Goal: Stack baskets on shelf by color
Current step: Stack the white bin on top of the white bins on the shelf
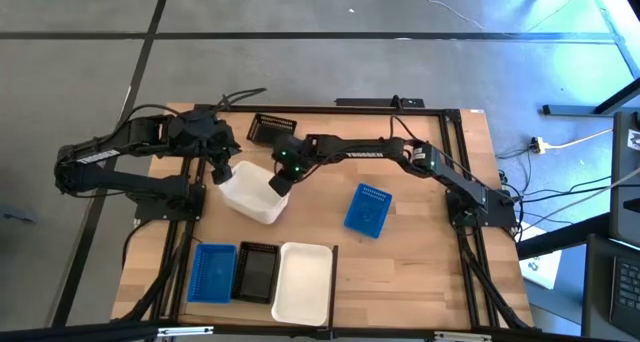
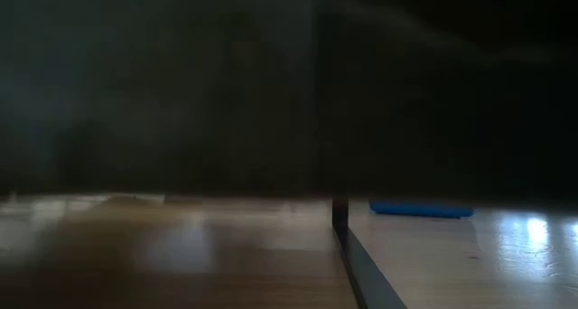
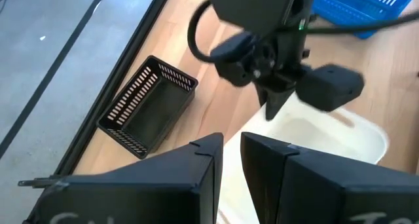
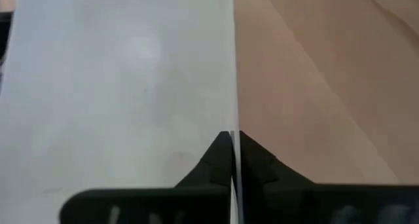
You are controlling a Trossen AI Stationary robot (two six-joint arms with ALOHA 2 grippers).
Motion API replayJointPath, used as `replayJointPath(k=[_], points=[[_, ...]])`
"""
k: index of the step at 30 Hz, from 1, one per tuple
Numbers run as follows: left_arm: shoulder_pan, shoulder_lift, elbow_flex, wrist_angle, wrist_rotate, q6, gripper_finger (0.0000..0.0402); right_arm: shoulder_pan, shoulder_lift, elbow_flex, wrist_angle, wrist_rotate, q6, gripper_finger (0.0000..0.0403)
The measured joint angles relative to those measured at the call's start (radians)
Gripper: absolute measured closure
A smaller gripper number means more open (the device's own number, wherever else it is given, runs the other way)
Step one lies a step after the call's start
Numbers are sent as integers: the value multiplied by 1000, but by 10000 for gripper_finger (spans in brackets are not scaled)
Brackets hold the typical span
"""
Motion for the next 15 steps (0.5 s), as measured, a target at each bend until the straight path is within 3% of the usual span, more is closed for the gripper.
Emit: replayJointPath(k=[5,8,12,15], points=[[0,0,0,1,0,54,354,4,-1,159,-250,13,-6,401],[0,0,0,1,0,78,354,19,-3,290,-397,88,-4,402],[0,-3,0,0,0,79,354,43,-116,222,-422,155,108,402],[0,-16,0,1,0,90,354,70,-171,229,-553,255,182,403]])
